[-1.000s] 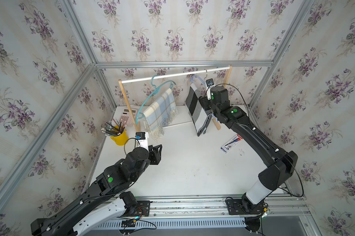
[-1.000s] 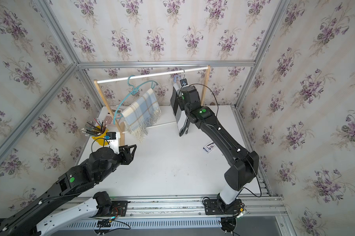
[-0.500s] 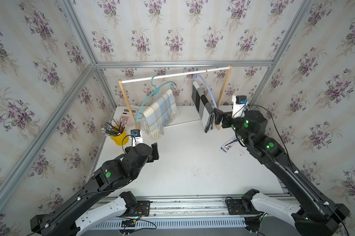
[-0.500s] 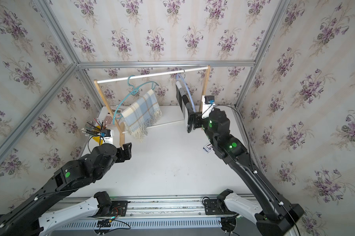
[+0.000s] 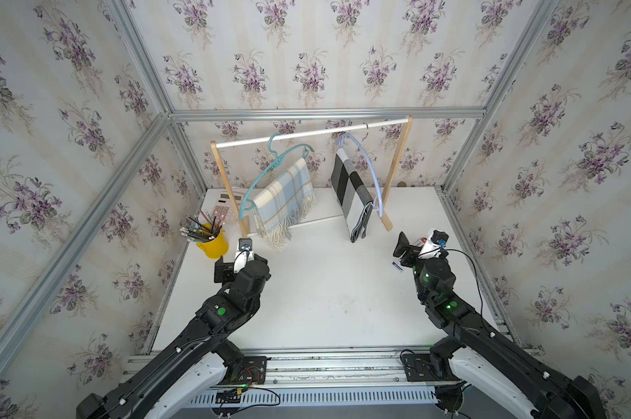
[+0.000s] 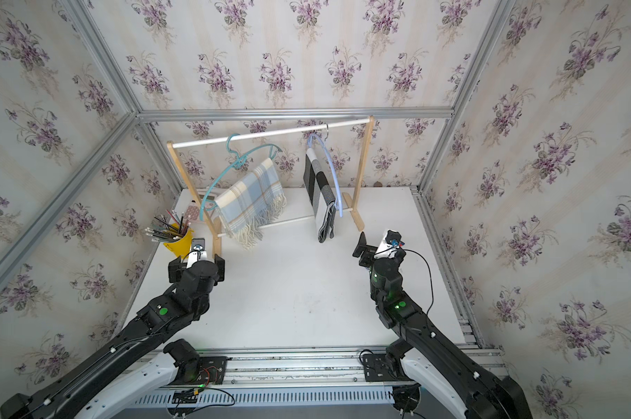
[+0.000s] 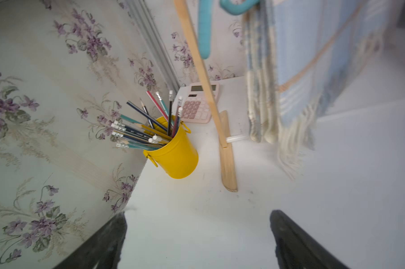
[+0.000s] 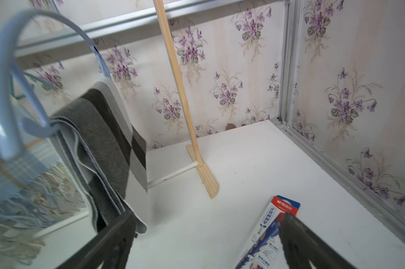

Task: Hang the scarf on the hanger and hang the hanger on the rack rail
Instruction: Reset both arms

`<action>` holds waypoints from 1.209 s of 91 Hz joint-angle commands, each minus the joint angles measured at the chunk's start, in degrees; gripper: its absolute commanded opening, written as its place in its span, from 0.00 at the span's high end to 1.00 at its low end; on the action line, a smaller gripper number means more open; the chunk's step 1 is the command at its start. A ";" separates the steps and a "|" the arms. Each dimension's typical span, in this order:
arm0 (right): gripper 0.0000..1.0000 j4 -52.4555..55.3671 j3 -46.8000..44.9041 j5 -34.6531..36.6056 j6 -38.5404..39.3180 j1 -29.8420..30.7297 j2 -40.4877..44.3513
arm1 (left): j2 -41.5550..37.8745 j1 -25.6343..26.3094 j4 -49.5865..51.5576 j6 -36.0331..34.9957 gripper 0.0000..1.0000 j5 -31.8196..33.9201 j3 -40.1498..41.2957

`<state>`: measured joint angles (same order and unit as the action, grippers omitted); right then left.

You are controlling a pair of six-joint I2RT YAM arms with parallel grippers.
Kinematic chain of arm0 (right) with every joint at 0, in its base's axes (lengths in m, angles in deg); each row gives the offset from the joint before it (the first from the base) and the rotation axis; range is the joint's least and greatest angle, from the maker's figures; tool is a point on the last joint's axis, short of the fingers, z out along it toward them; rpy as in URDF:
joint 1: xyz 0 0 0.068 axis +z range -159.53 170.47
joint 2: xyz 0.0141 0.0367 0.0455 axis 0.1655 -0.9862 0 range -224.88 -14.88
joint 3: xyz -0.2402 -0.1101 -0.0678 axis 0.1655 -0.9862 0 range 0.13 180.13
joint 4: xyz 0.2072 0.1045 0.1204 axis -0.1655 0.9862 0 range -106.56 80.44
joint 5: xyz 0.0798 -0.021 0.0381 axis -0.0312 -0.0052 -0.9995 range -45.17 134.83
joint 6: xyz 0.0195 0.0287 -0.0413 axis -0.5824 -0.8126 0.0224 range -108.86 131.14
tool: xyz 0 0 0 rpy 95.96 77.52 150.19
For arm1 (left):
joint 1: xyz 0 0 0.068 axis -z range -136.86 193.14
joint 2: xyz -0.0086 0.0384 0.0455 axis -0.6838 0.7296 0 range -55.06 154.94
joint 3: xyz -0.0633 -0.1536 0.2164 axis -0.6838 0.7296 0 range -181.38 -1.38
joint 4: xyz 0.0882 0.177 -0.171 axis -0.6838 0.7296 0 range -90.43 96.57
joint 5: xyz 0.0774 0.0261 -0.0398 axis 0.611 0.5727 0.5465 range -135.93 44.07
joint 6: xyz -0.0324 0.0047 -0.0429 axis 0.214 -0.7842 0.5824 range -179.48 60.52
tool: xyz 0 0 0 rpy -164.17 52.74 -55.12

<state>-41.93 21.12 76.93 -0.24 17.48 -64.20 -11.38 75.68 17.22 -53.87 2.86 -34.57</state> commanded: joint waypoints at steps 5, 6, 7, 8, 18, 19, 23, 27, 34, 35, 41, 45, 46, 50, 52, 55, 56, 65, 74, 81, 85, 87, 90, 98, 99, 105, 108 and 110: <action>0.00 -12.90 -0.17 -8.91 5.98 -6.51 -7.61 | 4.13 -10.95 -18.94 -6.14 0.03 -12.13 5.27; 0.00 -13.50 -0.30 -9.17 6.31 -6.96 -8.06 | 4.39 -11.72 -20.10 -6.44 0.03 -12.97 5.78; 0.00 -14.06 -0.45 -9.38 6.69 -7.36 -8.46 | 4.66 -12.42 -21.12 -6.77 0.03 -14.14 6.30; 0.00 -14.61 -0.62 -9.53 7.27 -7.64 -8.97 | 4.92 -13.11 -22.11 -7.11 0.02 -15.25 6.83; 0.00 -22.09 -4.22 -9.56 15.54 -10.02 -11.72 | 7.35 -19.82 -30.89 -7.66 0.02 -25.06 11.95; 0.00 -22.93 -4.83 -9.40 16.36 -10.25 -11.87 | 7.63 -20.29 -31.96 -7.69 0.02 -25.98 12.55; 0.00 -26.57 -6.97 -8.33 18.32 -11.22 -12.30 | 8.56 -21.99 -36.90 -7.76 0.02 -28.77 14.61; 0.00 -29.10 -8.98 -8.36 18.65 -12.64 -12.45 | 9.58 -22.89 -42.06 -8.75 0.02 -30.78 16.65; 0.00 -30.91 -11.23 -9.17 16.67 -15.31 -13.44 | 13.10 -24.68 -47.78 -8.76 0.02 -33.56 17.81; 0.00 -31.38 -11.54 -9.29 16.31 -15.58 -13.74 | 13.76 -25.05 -47.92 -8.63 0.02 -34.10 17.68; 0.00 -35.90 -13.35 -10.82 15.66 -17.19 -16.32 | 18.10 -26.33 -49.40 -8.07 0.02 -36.71 17.13; 0.00 -40.26 -14.56 -11.24 14.99 -17.72 -18.47 | 20.94 -26.84 -51.54 -7.65 0.01 -38.32 17.11; 0.00 -41.72 -14.87 -11.65 14.90 -17.92 -18.98 | 21.59 -27.05 -52.26 -7.73 0.01 -38.73 17.02; 0.00 -46.46 -16.05 -13.34 14.54 -18.52 -21.08 | 23.55 -27.68 -53.68 -7.79 0.01 -40.61 16.40; 0.00 -47.19 -16.13 -13.65 13.88 -18.80 -21.74 | 24.34 -27.94 -55.13 -7.71 0.01 -41.83 16.34; 0.00 -48.78 -16.56 -14.59 13.12 -19.20 -22.95 | 25.86 -28.17 -57.77 -7.20 0.01 -42.76 16.45; 0.00 -50.20 -16.80 -14.82 12.82 -19.32 -23.34 | 26.38 -28.20 -58.89 -7.06 0.01 -42.88 16.47; 0.00 -63.36 -19.77 -16.45 11.98 -20.01 -30.33 | 30.52 -28.46 -62.42 -7.90 0.00 -43.69 14.93; 0.00 -75.91 -22.22 -17.73 12.36 -20.05 -39.37 | 33.36 -28.52 -62.57 -10.27 0.01 -44.82 12.94; 0.00 -75.57 -21.11 -19.04 13.00 -19.89 -41.11 | 35.78 -28.47 -66.68 -10.43 0.01 -43.59 13.96; 0.00 -73.40 -19.86 -17.69 12.82 -19.94 -40.90 | 38.55 -28.48 -70.37 -10.16 0.01 -42.26 15.07; 0.00 -72.71 -19.26 -16.10 12.57 -19.90 -41.11 | 40.05 -28.47 -72.42 -9.82 0.00 -41.71 15.43; 0.00 -71.14 -18.49 -14.18 11.66 -19.99 -40.92 | 42.41 -28.44 -75.09 -9.77 0.01 -41.22 15.89; 0.00 -60.07 -14.12 -13.55 9.93 -20.60 -39.15 | 45.56 -28.41 -77.71 -10.49 0.01 -40.89 14.86; 0.00 -59.06 -13.60 -13.81 9.86 -20.72 -39.17 | 45.06 -28.50 -75.94 -10.03 0.00 -40.71 14.14; 0.00 -54.39 -10.67 -15.39 9.83 -21.40 -39.58 | 44.15 -28.71 -67.07 -7.77 0.00 -36.51 10.40; 0.00 -51.14 -9.07 -15.57 9.29 -21.58 -39.35 | 44.39 -28.89 -67.85 -7.44 0.00 -36.34 10.63; 0.00 -50.63 -9.18 -16.06 9.03 -21.85 -39.03 | 44.76 -28.96 -69.29 -7.54 0.00 -36.30 11.18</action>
<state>-101.77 9.12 61.72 10.91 -3.64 -103.76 33.20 47.11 -50.97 -63.09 -37.20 -22.42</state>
